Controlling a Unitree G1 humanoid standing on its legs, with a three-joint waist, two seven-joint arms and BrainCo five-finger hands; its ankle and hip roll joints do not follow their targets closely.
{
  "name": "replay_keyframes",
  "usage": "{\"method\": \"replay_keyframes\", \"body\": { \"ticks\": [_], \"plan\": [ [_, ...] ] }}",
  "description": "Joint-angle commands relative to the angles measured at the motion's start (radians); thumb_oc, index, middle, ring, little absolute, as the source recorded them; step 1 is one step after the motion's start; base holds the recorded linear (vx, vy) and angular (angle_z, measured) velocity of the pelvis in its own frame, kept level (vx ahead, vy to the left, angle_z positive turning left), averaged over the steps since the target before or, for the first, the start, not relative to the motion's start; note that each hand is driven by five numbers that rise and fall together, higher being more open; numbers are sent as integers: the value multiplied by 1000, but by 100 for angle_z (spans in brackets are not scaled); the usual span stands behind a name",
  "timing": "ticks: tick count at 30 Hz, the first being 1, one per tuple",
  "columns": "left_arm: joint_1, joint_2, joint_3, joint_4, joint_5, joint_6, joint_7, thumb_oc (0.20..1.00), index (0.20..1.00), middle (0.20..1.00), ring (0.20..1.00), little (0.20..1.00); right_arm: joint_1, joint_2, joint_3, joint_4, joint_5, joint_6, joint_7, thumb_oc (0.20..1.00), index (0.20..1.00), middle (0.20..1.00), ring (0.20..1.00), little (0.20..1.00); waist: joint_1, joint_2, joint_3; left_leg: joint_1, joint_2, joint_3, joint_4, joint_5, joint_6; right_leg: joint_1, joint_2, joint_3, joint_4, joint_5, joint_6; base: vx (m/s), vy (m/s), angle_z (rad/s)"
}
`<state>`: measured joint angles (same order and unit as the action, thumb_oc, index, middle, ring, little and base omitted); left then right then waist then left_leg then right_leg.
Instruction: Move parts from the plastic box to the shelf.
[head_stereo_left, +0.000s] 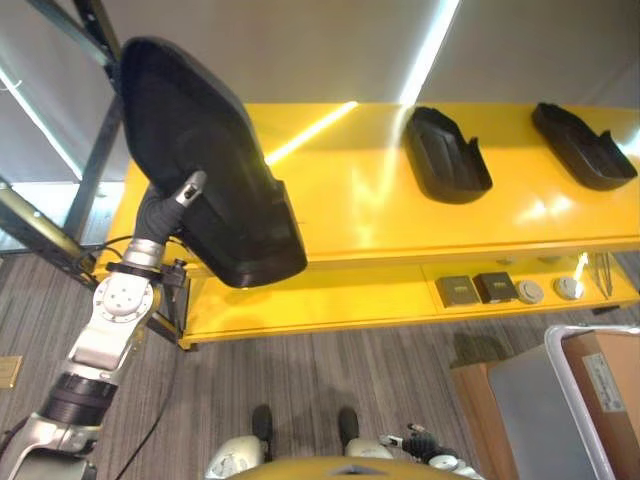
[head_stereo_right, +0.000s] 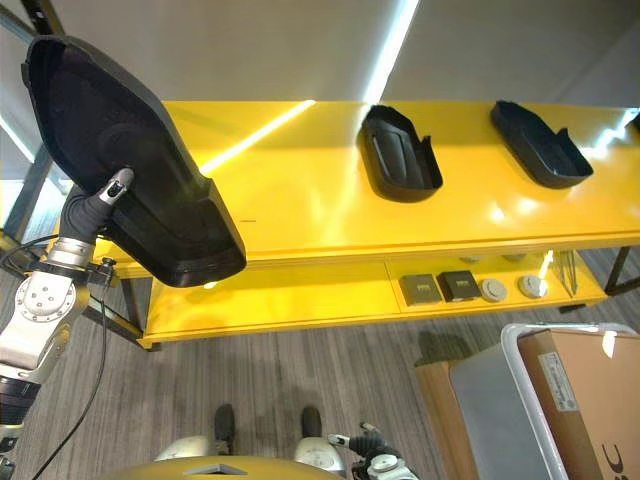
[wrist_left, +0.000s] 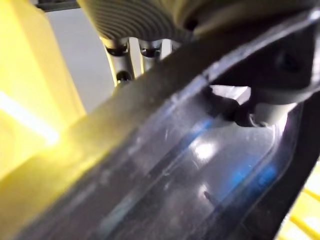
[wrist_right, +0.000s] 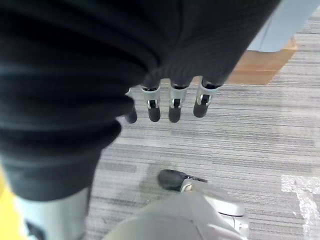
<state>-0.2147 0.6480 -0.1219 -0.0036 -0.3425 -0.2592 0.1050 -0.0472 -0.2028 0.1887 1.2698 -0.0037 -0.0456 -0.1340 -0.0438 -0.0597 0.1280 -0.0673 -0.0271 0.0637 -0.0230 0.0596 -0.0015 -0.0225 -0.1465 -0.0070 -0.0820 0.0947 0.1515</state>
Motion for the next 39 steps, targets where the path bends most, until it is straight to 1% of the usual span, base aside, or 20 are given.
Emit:
{"method": "replay_keyframes", "body": {
  "ticks": [1,2,4,5,7,8,10,11,14,16,18,22,24,25,28,30,34,36,38,39],
  "plan": [
    [-205,4,11,68,-87,-36,53,200,200,200,200,200,-5,-44,13,13,26,-1,8,1000,1000,1000,1000,1000,-25,37,-8,-18,147,-127,16,-53,-78,-24,-2,1,33,-70,10,67,-18,-2],
    [-241,16,-3,112,-107,-36,51,200,200,200,200,200,-8,-47,16,8,25,-1,8,1000,1000,1000,1000,1000,-29,38,-5,-17,148,-124,13,-52,-79,-25,-2,5,30,-68,11,35,-8,-3],
    [-405,96,-86,321,-177,-17,39,200,200,200,200,200,-21,-62,47,-30,27,-12,9,1000,1000,1000,1000,1000,-54,46,1,-16,150,-114,0,-43,-79,-39,-2,23,22,-57,18,5,3,-10],
    [-508,142,-136,476,-241,0,24,200,200,200,200,200,-24,-66,54,-22,30,-12,14,1000,1000,1000,1000,1000,-66,51,0,-9,153,-100,-8,-41,-79,-42,-2,31,19,-52,24,26,0,-30],
    [-632,173,-211,634,-294,24,2,200,200,200,200,200,-42,-70,64,-18,40,-10,14,1000,1000,1000,1000,1000,-76,55,4,-8,154,-95,-10,-39,-79,-46,-3,37,18,-47,27,4,0,-33],
    [-789,184,-306,812,-303,53,-14,200,200,200,200,200,-69,-73,73,-13,57,-10,11,1000,1000,1000,1000,1000,-85,59,17,-15,154,-95,-10,-34,-80,-58,-4,41,18,-41,32,-36,6,-15],
    [-846,196,-351,872,-296,67,-35,200,200,200,200,200,-79,-74,75,-8,64,-9,10,1000,1000,1000,1000,1000,-86,60,25,-21,152,-96,-10,-32,-80,-64,-5,41,18,-38,34,-50,12,-5],
    [-911,232,-411,968,-250,99,-82,200,200,200,200,200,-97,-85,94,-10,64,-11,12,1000,1000,1000,1000,1000,-90,64,41,-37,152,-97,-7,-26,-81,-84,-7,45,22,-31,38,-50,13,-8],
    [-967,254,-463,1043,-202,115,-123,200,200,200,200,200,-111,-88,108,0,55,-9,17,1000,1000,1000,1000,1000,-89,65,52,-51,152,-96,-6,-21,-82,-97,-9,46,20,-23,39,-40,13,-11],
    [-973,266,-449,1086,-210,120,-141,200,200,200,200,200,-113,-90,111,12,56,-9,26,1000,1000,1000,1000,1000,-88,65,64,-61,151,-96,-9,-16,-82,-107,-12,50,15,-14,41,-34,11,-6],
    [-994,284,-489,1128,-170,135,-175,200,200,200,200,200,-125,-96,118,14,68,-11,30,1000,1000,1000,1000,1000,-88,66,85,-82,151,-98,-13,-6,-82,-132,-13,55,15,-3,42,-46,8,-2],
    [-1025,291,-512,1204,-133,156,-200,200,200,200,200,200,-136,-92,124,12,81,-14,34,1000,1000,1000,1000,1000,-89,68,100,-96,149,-97,-19,3,-82,-150,-14,59,13,6,43,0,0,0],
    [-1041,306,-532,1226,-87,158,-208,200,200,200,200,200,-143,-92,129,16,85,-14,39,1000,1000,1000,1000,1000,-85,68,109,-106,150,-98,-24,10,-82,-160,-14,59,11,10,45,0,0,0],
    [-1042,319,-541,1251,-22,158,-200,200,200,200,200,200,-147,-90,138,17,85,-16,44,1000,1000,1000,1000,1000,-82,67,116,-112,150,-97,-25,13,-82,-166,-14,62,10,14,44,0,0,0],
    [-1034,328,-538,1253,11,156,-195,200,200,200,200,200,-145,-89,148,17,79,-17,49,1000,1000,1000,1000,1000,-79,67,120,-117,149,-97,-27,16,-82,-167,-13,59,8,16,43,0,0,0],
    [-1048,341,-579,1254,102,152,-188,200,200,200,200,200,-147,-91,159,16,73,-21,51,1000,1000,1000,1000,1000,-77,66,127,-126,149,-101,-26,20,-82,-174,-13,55,9,16,44,0,0,0],
    [-1076,367,-634,1207,171,123,-156,200,200,200,200,200,-142,-90,162,4,87,-32,54,1000,1000,1000,1000,1000,-76,66,138,-140,149,-104,-30,26,-83,-184,-14,52,10,19,44,0,0,0],
    [-1094,408,-690,1140,233,97,-123,200,200,200,200,200,-136,-92,165,-16,93,-48,58,1000,1000,1000,1000,1000,-74,63,145,-147,150,-107,-32,28,-83,-193,-14,51,11,22,47,0,0,0],
    [-1096,413,-702,1129,245,91,-115,200,200,200,200,200,-135,-93,164,-19,98,-51,55,1000,1000,1000,1000,1000,-74,62,146,-149,150,-108,-32,29,-83,-195,-14,51,10,23,47,7,1,2],
    [-1120,428,-751,1104,295,84,-104,200,200,200,200,200,-131,-95,161,-22,104,-57,54,1000,1000,1000,1000,1000,-74,64,147,-153,150,-108,-33,29,-83,-200,-14,49,12,24,49,14,3,4]
  ]
}}
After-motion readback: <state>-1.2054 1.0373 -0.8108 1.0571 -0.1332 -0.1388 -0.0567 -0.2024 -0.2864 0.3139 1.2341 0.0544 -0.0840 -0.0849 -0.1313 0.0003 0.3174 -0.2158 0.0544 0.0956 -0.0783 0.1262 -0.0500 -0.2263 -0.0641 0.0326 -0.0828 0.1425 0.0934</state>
